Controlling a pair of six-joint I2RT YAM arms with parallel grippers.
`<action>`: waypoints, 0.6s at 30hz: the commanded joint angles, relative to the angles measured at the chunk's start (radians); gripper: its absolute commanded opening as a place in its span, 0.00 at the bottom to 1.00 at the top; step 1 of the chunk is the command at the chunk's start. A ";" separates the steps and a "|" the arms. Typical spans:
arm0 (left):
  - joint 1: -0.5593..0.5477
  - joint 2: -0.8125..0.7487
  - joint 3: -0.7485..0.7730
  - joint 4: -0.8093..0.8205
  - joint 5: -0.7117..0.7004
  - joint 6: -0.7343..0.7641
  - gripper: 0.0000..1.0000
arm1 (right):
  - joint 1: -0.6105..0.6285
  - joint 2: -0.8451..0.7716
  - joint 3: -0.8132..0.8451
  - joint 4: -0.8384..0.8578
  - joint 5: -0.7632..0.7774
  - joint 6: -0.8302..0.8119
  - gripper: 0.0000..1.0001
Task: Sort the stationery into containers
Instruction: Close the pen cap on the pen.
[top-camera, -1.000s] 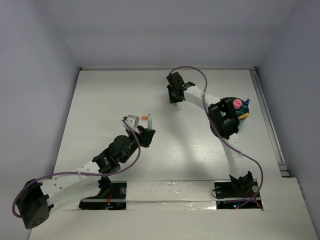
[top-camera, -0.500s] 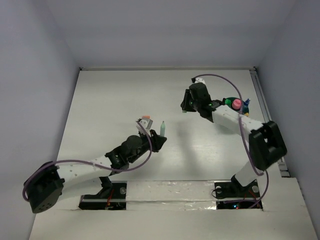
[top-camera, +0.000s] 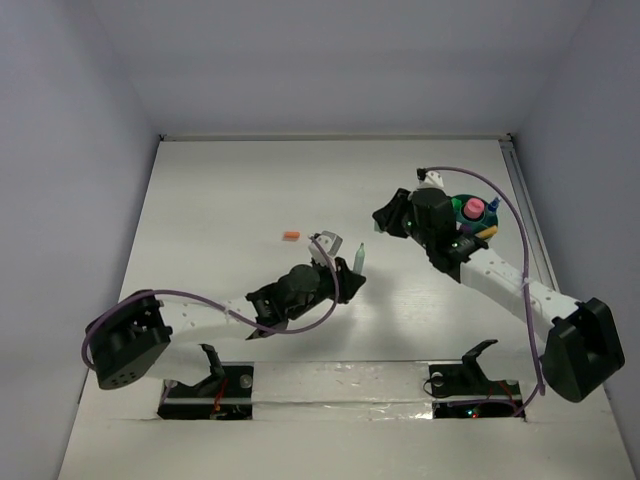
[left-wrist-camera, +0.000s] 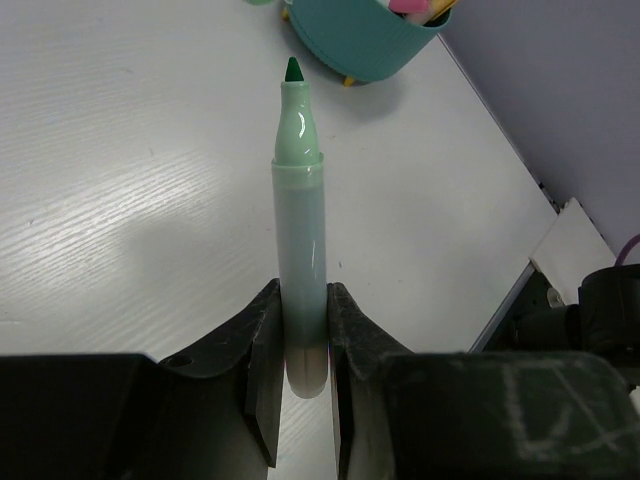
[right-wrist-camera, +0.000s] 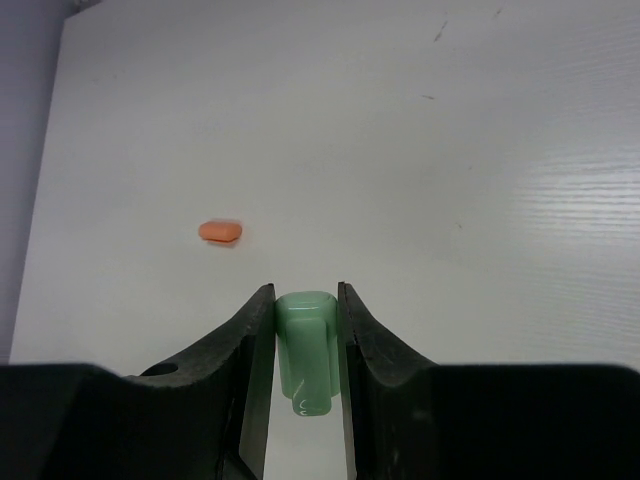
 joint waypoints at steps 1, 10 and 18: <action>-0.010 0.028 0.076 0.049 0.003 0.007 0.00 | 0.010 -0.044 -0.011 0.104 -0.028 0.054 0.00; -0.010 0.063 0.132 0.006 0.003 -0.004 0.00 | 0.010 -0.127 -0.082 0.161 -0.048 0.107 0.00; -0.010 0.095 0.171 -0.012 0.006 0.024 0.00 | 0.019 -0.170 -0.105 0.172 -0.064 0.104 0.00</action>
